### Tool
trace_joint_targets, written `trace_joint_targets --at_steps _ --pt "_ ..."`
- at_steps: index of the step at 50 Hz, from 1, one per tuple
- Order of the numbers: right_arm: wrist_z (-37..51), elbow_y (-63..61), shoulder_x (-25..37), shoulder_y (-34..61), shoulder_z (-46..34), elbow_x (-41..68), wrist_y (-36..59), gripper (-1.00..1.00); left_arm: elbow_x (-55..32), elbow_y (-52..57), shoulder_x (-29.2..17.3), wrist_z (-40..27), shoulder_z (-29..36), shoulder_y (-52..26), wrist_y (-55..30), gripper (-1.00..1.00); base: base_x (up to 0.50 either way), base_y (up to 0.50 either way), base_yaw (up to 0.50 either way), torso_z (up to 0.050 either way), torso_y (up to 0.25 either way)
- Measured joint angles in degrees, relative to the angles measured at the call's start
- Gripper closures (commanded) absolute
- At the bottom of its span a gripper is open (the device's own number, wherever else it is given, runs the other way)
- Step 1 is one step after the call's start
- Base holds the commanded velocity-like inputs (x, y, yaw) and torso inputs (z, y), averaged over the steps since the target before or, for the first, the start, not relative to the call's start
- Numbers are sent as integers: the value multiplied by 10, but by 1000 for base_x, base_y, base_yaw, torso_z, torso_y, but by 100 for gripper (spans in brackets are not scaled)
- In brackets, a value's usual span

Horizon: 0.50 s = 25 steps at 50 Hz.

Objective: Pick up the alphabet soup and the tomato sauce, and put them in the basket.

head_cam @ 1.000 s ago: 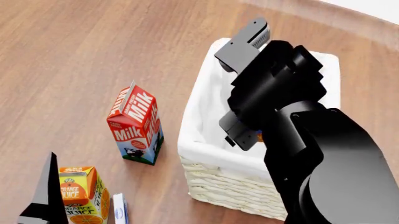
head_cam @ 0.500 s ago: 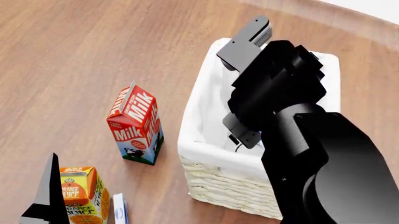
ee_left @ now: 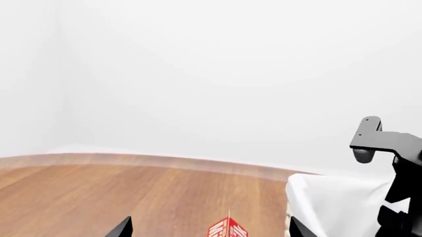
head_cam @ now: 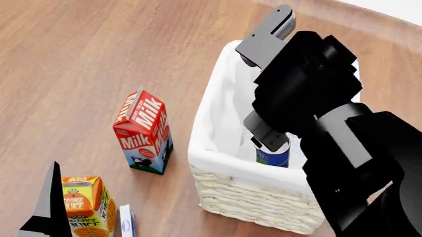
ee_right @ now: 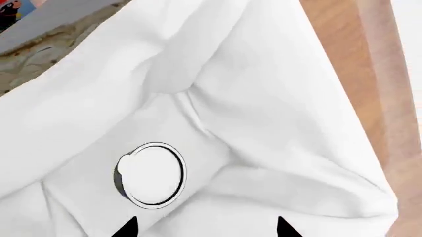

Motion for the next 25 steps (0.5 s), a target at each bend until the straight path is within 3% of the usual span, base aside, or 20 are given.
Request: trace_joint_targets --at_steps 25 --pt "53 -354 156 38 29 54 197 -100 -3 40 -8 -14 -2 -6 -16 -100 0 0 0 0 0"
